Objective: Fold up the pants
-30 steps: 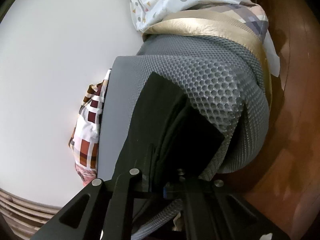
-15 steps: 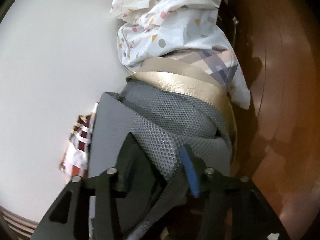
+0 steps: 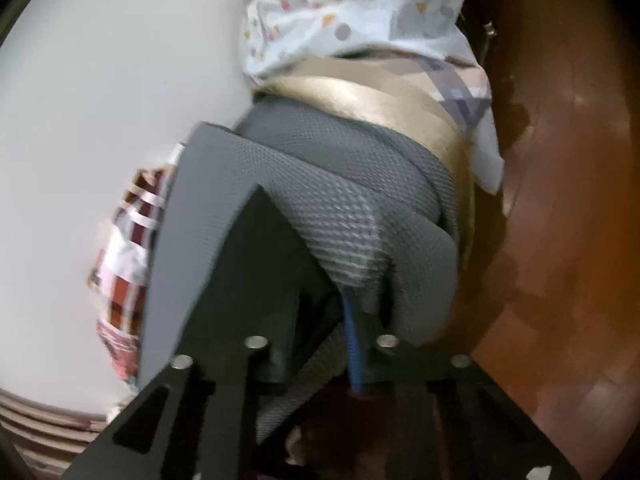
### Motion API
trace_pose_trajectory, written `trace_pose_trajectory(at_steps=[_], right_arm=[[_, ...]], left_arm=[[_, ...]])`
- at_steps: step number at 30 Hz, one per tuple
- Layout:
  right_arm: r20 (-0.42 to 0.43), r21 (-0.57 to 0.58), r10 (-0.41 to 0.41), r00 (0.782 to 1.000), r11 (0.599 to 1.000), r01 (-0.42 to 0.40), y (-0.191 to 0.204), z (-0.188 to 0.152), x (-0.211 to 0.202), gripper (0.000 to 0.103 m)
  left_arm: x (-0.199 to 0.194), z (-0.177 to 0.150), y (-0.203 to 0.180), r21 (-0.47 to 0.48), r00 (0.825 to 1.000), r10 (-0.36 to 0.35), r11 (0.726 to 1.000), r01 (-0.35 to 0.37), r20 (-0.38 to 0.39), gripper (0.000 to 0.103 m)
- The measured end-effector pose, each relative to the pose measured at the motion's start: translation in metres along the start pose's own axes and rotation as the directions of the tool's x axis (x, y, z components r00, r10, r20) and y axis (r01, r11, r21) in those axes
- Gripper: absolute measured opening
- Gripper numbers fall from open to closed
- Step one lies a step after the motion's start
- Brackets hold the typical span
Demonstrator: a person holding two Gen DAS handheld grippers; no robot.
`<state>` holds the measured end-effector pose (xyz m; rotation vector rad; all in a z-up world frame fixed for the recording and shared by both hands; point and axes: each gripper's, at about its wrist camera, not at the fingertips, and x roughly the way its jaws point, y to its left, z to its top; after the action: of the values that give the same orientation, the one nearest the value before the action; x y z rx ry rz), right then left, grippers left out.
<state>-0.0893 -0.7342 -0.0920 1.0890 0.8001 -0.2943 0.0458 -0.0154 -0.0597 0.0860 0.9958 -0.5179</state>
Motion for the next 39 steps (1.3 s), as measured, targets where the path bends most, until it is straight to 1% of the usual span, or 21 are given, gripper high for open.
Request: trace_pose_trajectory(at_steps=[3, 4, 7, 10, 11, 13, 16, 19, 21, 22, 25, 26, 27, 28, 30, 31, 33, 35, 36, 37, 39], right_arm=[[-0.013, -0.009, 0.025, 1.0, 1.0, -0.025, 0.004, 0.004, 0.001, 0.016], [-0.028, 0.0, 0.02, 0.999, 1.0, -0.02, 0.002, 0.006, 0.005, 0.019], [-0.065, 0.063, 0.072, 0.995, 0.996, -0.067, -0.006, 0.008, 0.019, 0.024], [-0.064, 0.057, 0.099, 0.993, 0.994, -0.095, 0.0, 0.01, 0.029, 0.024], [-0.075, 0.044, 0.09, 0.993, 0.995, -0.087, 0.005, 0.011, 0.033, 0.021], [-0.089, -0.008, 0.032, 0.996, 0.999, -0.033, 0.02, 0.014, 0.044, 0.012], [-0.048, -0.084, 0.008, 0.999, 0.996, -0.012, 0.047, 0.023, 0.053, 0.01], [0.048, -0.128, 0.088, 0.995, 0.988, -0.081, 0.079, 0.037, 0.039, 0.008], [0.116, -0.174, 0.106, 0.988, 0.981, -0.085, 0.092, 0.044, 0.026, 0.007], [0.12, -0.173, 0.092, 0.988, 0.982, -0.07, 0.09, 0.045, 0.027, 0.007], [0.083, -0.091, -0.017, 0.996, 0.996, 0.025, 0.054, 0.043, 0.048, 0.007], [0.09, -0.074, -0.044, 0.995, 0.996, 0.051, 0.043, 0.041, 0.05, 0.005], [0.121, -0.044, -0.067, 0.99, 0.996, 0.073, 0.027, 0.04, 0.047, 0.005], [0.146, -0.004, -0.046, 0.988, 0.999, 0.047, 0.015, 0.04, 0.042, 0.0], [0.202, 0.131, 0.023, 0.979, 0.99, -0.051, -0.018, 0.044, 0.026, 0.0], [0.218, 0.163, 0.014, 0.976, 0.985, -0.05, -0.025, 0.045, 0.02, 0.011], [0.26, 0.198, -0.015, 0.965, 0.979, -0.038, -0.037, 0.045, 0.001, 0.011], [0.289, 0.18, 0.004, 0.957, 0.982, -0.059, -0.03, 0.042, -0.015, 0.011], [0.279, 0.13, 0.055, 0.959, 0.987, -0.094, -0.015, 0.037, -0.022, 0.011], [0.258, 0.084, 0.087, 0.962, 0.99, -0.112, -0.002, 0.031, -0.024, 0.011], [0.151, -0.078, 0.14, 0.978, 0.988, -0.13, 0.045, 0.007, -0.019, 0.011]], left_arm=[[0.0, -0.001, 0.0, -0.005, 1.0, -0.003, 1.0, 0.003, 0.01, 0.093], [0.0, -0.001, 0.0, -0.005, 1.0, -0.004, 1.0, 0.004, 0.012, 0.093], [0.001, -0.001, -0.001, 0.0, 1.0, -0.001, 1.0, 0.001, 0.016, 0.094], [0.001, -0.002, -0.003, 0.007, 1.0, 0.005, 1.0, -0.005, 0.019, 0.095], [0.002, -0.002, -0.004, 0.009, 1.0, 0.005, 1.0, -0.006, 0.021, 0.096], [0.002, -0.003, -0.005, 0.008, 1.0, 0.006, 1.0, -0.006, 0.024, 0.098], [0.002, -0.006, -0.006, 0.005, 0.999, 0.007, 1.0, -0.007, 0.047, 0.1], [0.003, -0.006, -0.007, 0.015, 0.999, 0.012, 1.0, -0.013, 0.051, 0.1], [0.003, -0.006, -0.007, 0.009, 0.999, 0.011, 1.0, -0.012, 0.053, 0.1], [0.003, -0.006, -0.007, 0.004, 0.998, 0.011, 1.0, -0.011, 0.056, 0.1], [0.004, -0.006, -0.009, 0.012, 0.998, 0.016, 1.0, -0.016, 0.061, 0.1], [0.005, -0.007, -0.01, 0.019, 0.998, 0.019, 1.0, -0.02, 0.061, 0.1], [0.005, -0.008, -0.01, 0.022, 0.998, 0.021, 1.0, -0.022, 0.06, 0.1], [0.005, -0.008, -0.009, 0.025, 0.998, 0.021, 0.999, -0.022, 0.059, 0.1], [0.005, -0.008, -0.008, 0.029, 0.998, 0.017, 0.999, -0.019, 0.056, 0.1], [0.005, -0.008, -0.008, 0.029, 0.998, 0.017, 0.999, -0.018, 0.056, 0.1], [0.005, -0.008, -0.008, 0.027, 0.998, 0.02, 0.999, -0.021, 0.056, 0.1], [0.005, -0.007, -0.008, 0.022, 0.998, 0.027, 0.999, -0.028, 0.055, 0.101], [0.006, -0.007, -0.008, 0.021, 0.998, 0.03, 0.999, -0.032, 0.056, 0.101], [0.006, -0.007, -0.009, 0.023, 0.998, 0.036, 0.999, -0.037, 0.058, 0.101], [0.007, -0.005, -0.011, 0.032, 0.998, 0.048, 0.998, -0.05, 0.05, 0.101]])
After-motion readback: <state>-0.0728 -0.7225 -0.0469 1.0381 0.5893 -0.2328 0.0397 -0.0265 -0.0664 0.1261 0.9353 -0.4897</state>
